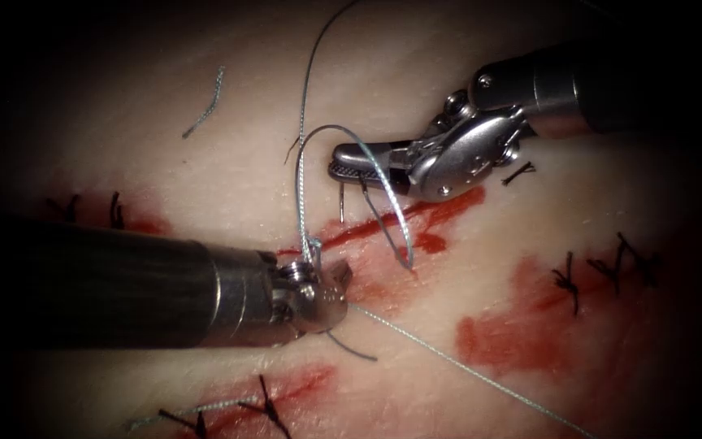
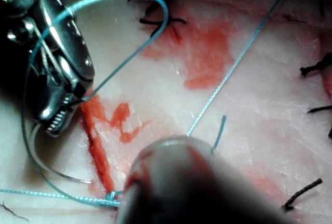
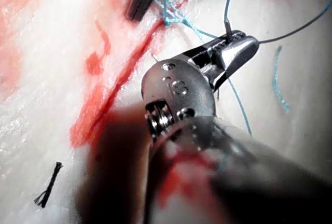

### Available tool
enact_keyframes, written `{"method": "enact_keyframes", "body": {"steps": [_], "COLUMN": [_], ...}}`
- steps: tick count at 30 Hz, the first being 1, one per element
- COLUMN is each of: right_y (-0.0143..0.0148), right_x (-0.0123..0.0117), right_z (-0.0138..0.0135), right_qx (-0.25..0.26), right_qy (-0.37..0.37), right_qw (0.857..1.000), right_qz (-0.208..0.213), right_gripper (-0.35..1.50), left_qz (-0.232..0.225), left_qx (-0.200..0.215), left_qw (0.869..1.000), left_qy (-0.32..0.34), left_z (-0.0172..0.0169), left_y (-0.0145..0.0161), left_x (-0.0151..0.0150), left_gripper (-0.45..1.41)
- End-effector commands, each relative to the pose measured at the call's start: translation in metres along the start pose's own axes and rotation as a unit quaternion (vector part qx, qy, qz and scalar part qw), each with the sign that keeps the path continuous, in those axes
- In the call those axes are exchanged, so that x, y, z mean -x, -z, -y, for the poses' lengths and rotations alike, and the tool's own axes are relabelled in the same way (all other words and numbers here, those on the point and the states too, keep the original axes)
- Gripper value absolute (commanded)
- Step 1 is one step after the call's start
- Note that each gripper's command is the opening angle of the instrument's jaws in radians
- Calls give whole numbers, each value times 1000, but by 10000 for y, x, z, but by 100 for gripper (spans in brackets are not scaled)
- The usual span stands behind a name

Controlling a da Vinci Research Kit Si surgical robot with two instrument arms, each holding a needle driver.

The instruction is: Wound Closure

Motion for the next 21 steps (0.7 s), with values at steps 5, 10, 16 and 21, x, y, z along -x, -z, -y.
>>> {"method": "enact_keyframes", "body": {"steps": [5, 10, 16, 21], "right_y": [-7, -8, -9, -9], "right_x": [6, 6, 5, 4], "right_z": [2, 3, 1, -2], "right_qx": [1, 7, 10, 13], "right_qy": [-6, -44, -69, -79], "right_qw": [1000, 999, 997, 997], "right_qz": [2, 12, 16, 19], "right_gripper": [-35, -35, -35, -35], "left_qz": [6, 6, 7, 7], "left_qx": [4, 4, 4, 4], "left_qw": [1000, 1000, 1000, 1000], "left_qy": [-1, 0, -9, -8], "left_z": [-8, -8, -7, -6], "left_y": [-6, -6, -7, -7], "left_x": [1, 2, 1, 1], "left_gripper": [-45, -45, -45, -45]}}
